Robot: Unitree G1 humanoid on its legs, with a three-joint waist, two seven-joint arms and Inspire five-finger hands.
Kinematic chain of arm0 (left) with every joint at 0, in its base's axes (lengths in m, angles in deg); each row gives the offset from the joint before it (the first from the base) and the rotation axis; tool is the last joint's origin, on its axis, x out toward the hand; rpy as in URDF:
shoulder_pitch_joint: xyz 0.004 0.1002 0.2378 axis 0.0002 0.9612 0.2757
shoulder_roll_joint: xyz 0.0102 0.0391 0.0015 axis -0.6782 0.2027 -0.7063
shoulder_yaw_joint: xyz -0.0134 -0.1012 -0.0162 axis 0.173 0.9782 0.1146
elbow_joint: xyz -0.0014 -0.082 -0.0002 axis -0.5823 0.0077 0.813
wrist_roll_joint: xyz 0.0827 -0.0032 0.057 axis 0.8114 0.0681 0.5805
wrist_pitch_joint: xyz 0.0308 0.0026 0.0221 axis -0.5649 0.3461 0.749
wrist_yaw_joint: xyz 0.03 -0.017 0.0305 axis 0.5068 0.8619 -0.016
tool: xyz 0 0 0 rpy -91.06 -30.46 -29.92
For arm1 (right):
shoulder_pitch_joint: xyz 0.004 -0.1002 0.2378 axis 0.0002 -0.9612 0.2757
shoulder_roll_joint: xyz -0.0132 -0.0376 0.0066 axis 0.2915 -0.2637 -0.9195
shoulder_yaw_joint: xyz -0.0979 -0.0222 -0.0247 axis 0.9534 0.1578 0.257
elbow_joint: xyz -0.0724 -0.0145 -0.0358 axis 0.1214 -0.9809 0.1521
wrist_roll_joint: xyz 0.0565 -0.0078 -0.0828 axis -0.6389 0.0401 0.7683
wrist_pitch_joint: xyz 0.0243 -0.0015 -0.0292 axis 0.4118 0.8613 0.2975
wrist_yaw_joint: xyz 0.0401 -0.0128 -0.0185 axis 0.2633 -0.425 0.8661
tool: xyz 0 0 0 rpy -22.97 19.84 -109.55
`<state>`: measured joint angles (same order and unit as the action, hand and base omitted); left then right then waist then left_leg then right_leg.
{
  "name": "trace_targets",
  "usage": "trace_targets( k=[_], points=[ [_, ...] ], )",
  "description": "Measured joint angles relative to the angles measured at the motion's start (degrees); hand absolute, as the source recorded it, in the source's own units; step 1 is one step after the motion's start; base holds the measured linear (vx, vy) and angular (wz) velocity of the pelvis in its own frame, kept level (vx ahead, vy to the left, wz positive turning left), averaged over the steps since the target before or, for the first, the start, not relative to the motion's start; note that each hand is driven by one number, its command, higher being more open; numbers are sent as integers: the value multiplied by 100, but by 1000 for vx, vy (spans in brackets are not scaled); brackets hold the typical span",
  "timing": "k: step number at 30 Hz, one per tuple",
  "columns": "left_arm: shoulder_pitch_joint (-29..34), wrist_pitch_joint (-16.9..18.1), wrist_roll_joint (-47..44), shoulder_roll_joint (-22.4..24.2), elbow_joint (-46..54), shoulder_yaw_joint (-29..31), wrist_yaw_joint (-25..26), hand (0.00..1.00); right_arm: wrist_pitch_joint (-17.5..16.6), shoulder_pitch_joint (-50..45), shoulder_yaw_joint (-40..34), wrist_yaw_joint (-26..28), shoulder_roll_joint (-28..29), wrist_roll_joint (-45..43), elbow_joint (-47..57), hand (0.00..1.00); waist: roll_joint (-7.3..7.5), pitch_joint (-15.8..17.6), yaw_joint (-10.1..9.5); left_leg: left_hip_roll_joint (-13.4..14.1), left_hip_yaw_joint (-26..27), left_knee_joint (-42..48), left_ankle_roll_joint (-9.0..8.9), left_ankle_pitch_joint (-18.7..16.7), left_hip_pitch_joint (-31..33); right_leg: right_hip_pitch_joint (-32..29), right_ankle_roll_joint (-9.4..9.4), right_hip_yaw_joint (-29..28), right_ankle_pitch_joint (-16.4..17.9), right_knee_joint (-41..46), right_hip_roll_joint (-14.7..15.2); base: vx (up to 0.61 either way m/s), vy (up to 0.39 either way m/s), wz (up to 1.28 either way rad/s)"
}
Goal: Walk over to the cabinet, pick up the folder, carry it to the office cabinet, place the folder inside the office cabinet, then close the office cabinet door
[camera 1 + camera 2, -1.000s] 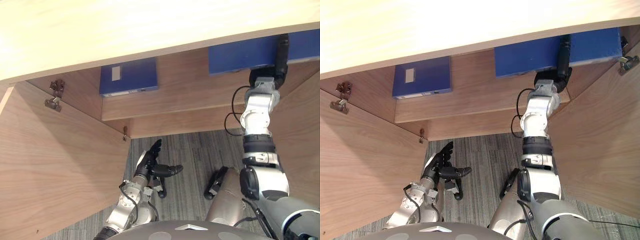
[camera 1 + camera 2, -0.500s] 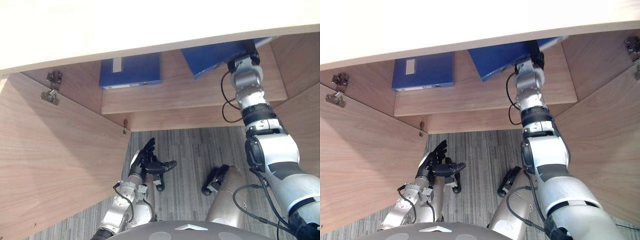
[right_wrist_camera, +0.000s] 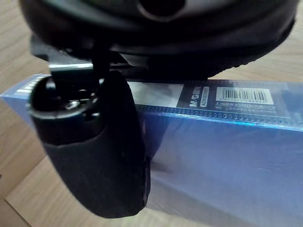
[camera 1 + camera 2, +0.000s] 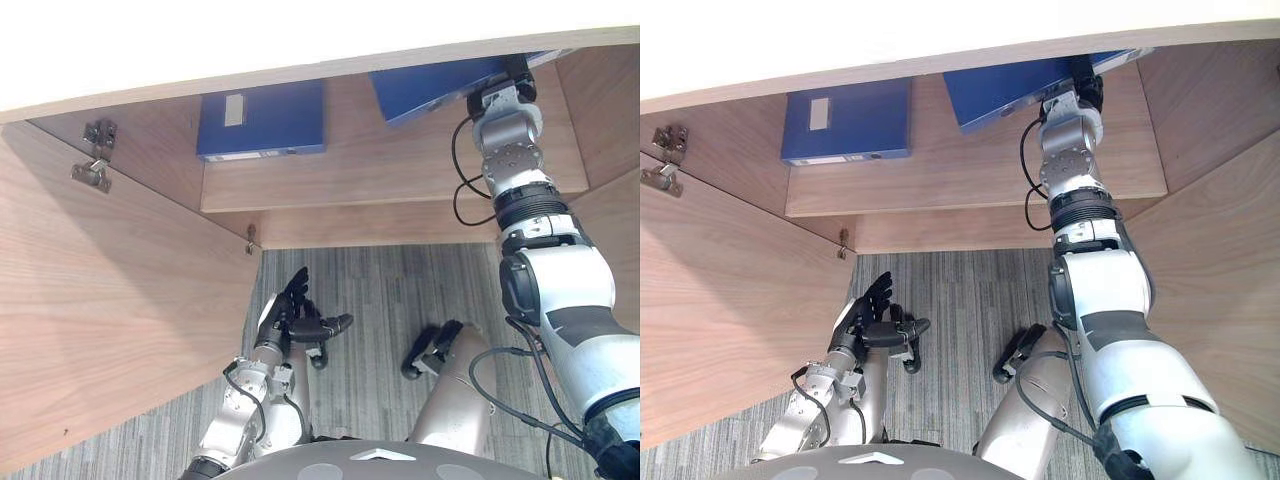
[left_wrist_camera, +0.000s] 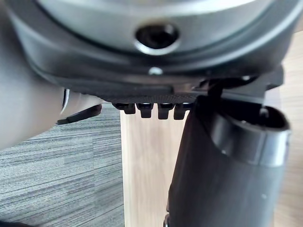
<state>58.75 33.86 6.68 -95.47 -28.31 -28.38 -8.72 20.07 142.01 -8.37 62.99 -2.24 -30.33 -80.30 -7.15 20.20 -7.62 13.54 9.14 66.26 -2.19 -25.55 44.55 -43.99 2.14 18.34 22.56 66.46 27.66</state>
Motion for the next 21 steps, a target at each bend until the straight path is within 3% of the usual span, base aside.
trace_targets(
  k=[11,21],
  points=[
    [-22,120,45,-1,89,-2,39,100,-398,-74,-1000,-136,-7,-424,554,0,-30,173,-4,71,34,120,-14,-14,82,-167,-14,-119,34,117,-69,-4,-1,-3],
    [-188,106,86,-143,-94,-161,75,100,-516,-653,-1201,-163,-151,-529,1207,0,-54,202,-9,181,182,75,-41,-31,-101,-186,-17,-283,36,123,-190,-7,-11,-9]
  ],
)
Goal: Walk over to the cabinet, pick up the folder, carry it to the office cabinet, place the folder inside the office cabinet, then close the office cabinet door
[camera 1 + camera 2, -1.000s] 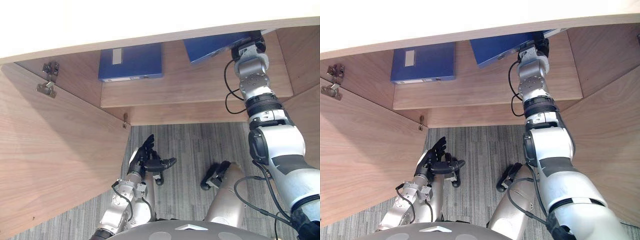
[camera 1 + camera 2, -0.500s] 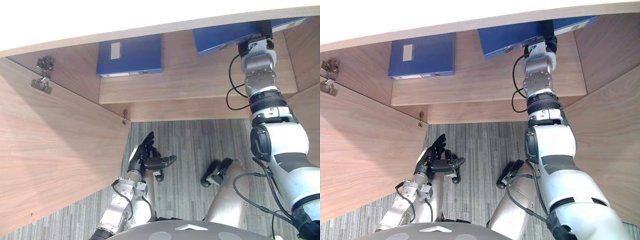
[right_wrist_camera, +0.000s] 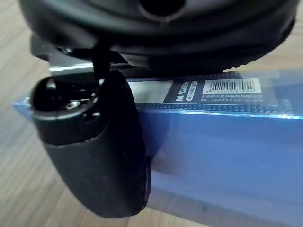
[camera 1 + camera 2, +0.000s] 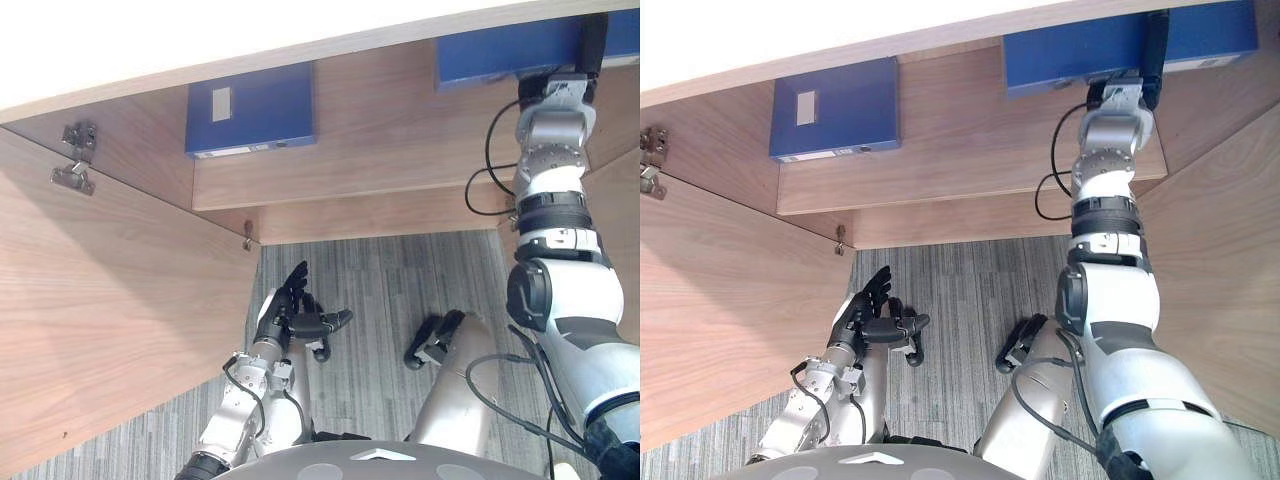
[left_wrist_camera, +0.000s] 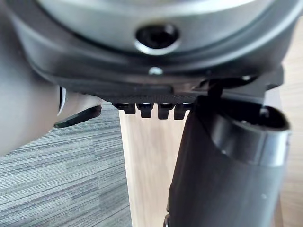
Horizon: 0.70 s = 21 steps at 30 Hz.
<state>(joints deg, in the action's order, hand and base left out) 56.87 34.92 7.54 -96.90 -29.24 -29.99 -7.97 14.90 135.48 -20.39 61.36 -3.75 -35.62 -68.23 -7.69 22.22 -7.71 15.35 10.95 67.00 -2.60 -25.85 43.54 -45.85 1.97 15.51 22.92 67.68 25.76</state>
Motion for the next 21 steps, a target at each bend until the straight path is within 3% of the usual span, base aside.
trace_targets(
  k=[9,13,21],
  points=[
    [-6,7,-1,-12,-9,-6,-55,100,194,-33,-49,25,-96,34,-55,0,0,0,0,-12,10,-31,-1,2,1,5,3,13,-4,-31,11,1,0,0],
    [-8,8,-2,-11,-14,-5,-103,100,445,-27,7,117,-349,248,-412,0,0,0,6,-92,-15,-68,11,18,4,40,5,62,-2,-32,101,1,2,9],
    [7,26,-7,-45,39,7,-209,100,511,102,245,160,-528,250,-1126,0,-6,3,20,-177,-81,-28,17,20,112,-4,21,101,48,56,206,1,-1,7]
  ],
)
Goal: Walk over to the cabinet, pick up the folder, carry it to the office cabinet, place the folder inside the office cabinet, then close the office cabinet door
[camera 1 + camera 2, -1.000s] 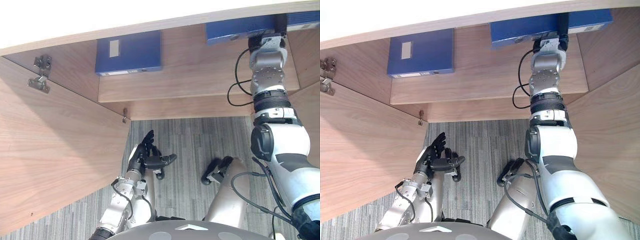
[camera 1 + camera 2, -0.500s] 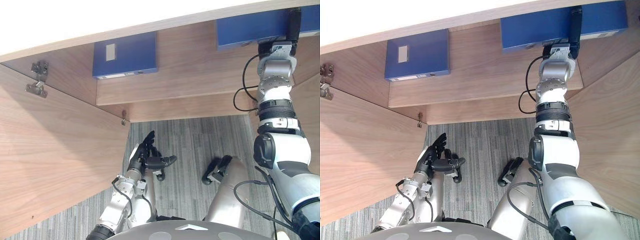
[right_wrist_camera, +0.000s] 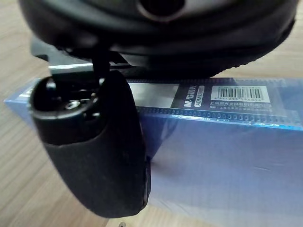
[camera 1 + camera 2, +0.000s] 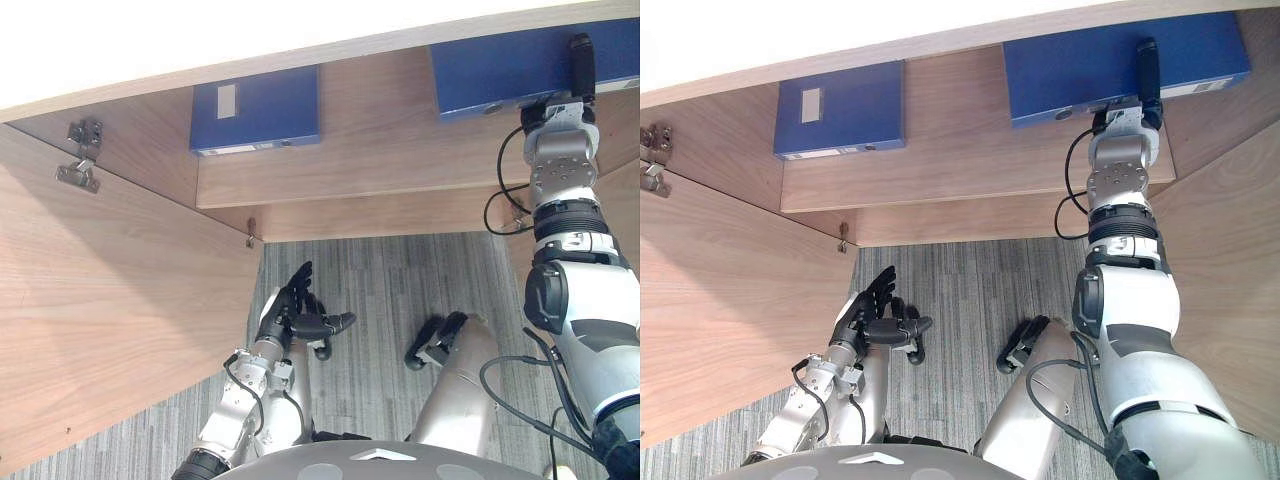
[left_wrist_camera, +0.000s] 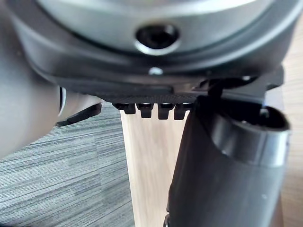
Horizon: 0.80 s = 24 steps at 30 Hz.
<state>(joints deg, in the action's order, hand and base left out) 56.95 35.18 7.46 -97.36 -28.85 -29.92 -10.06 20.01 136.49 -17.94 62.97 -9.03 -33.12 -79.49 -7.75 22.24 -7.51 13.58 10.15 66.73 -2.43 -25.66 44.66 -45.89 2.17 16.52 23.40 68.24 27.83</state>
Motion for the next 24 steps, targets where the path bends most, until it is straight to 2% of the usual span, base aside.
trace_targets(
  k=[4,11,14,24],
  points=[
    [6,94,-46,-53,140,0,-52,100,18,63,135,15,-166,-1,-55,0,-22,22,-16,1,-88,256,0,-18,310,-288,-33,-51,95,284,59,-17,-18,8],
    [115,110,-83,-91,464,28,-64,100,55,170,310,54,-212,-4,-95,0,-157,157,-12,81,-154,844,-7,-241,666,-717,-26,-273,363,905,116,-54,-19,-1],
    [189,204,-122,-154,633,27,-82,100,58,172,308,67,-213,-3,-115,0,-173,178,-16,106,-230,1115,-32,-286,907,-953,-102,-318,455,1194,150,0,-7,2],
    [189,198,-126,-153,684,38,-129,100,48,240,282,175,-213,-7,-98,0,-232,210,-10,94,-254,1296,-66,-359,944,-1048,-72,-416,618,1462,217,0,-2,0]
  ],
)
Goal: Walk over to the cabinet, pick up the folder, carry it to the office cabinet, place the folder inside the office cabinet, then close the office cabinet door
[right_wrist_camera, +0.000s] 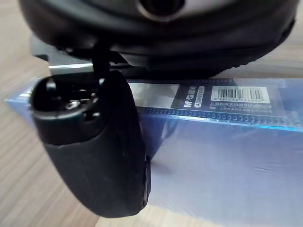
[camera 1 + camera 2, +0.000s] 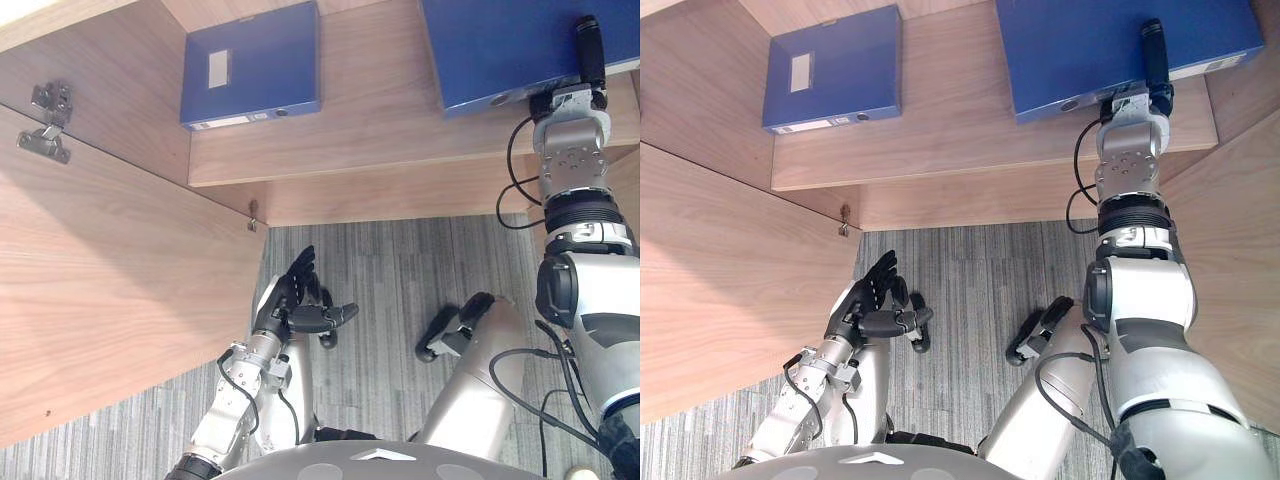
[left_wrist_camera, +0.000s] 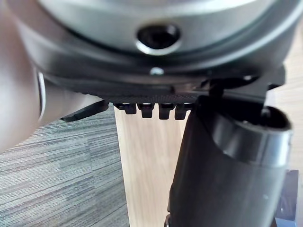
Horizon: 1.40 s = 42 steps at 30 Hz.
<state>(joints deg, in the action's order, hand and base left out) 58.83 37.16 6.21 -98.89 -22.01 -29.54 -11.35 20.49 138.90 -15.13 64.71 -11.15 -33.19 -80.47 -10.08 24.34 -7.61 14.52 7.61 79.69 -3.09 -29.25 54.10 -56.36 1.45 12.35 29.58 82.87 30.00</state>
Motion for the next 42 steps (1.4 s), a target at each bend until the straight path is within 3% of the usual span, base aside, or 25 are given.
trace_targets(
  k=[5,11,18,25,28,42],
  points=[
    [5,-52,-26,-4,-12,-1,-54,100,-13,-4,-107,0,0,-1,22,0,-40,-5,5,-69,34,-108,-2,27,-87,60,-17,0,-9,-54,55,18,-2,4],
    [27,-122,-26,-6,-87,-27,-130,100,-80,-5,-226,-1,0,-5,134,0,-263,13,-1,-132,95,-397,-12,88,-321,288,17,63,-31,-285,77,30,-4,2],
    [54,-182,-26,-52,-129,-115,-177,100,-114,-10,-423,-10,0,-11,176,0,-392,17,-3,-183,169,-715,-20,126,-579,561,95,161,-90,-608,76,57,11,1],
    [145,-228,-26,-56,-127,-114,-214,100,-114,-12,-443,-41,-35,-12,181,0,-429,10,-6,-190,330,-930,-7,132,-809,774,173,183,-159,-878,78,58,30,-1],
    [204,-239,-26,-56,-122,-125,-281,100,-108,-9,-429,-73,-158,-11,181,0,-575,30,-12,-191,333,-1025,17,144,-910,969,216,281,-191,-1013,84,30,24,6],
    [261,-251,-26,-58,-121,-125,-293,100,-85,-10,-222,-103,-261,-8,174,0,-596,27,-15,-204,404,-1198,47,163,-1049,1091,238,320,-214,-1155,90,2,2,0]
  ],
)
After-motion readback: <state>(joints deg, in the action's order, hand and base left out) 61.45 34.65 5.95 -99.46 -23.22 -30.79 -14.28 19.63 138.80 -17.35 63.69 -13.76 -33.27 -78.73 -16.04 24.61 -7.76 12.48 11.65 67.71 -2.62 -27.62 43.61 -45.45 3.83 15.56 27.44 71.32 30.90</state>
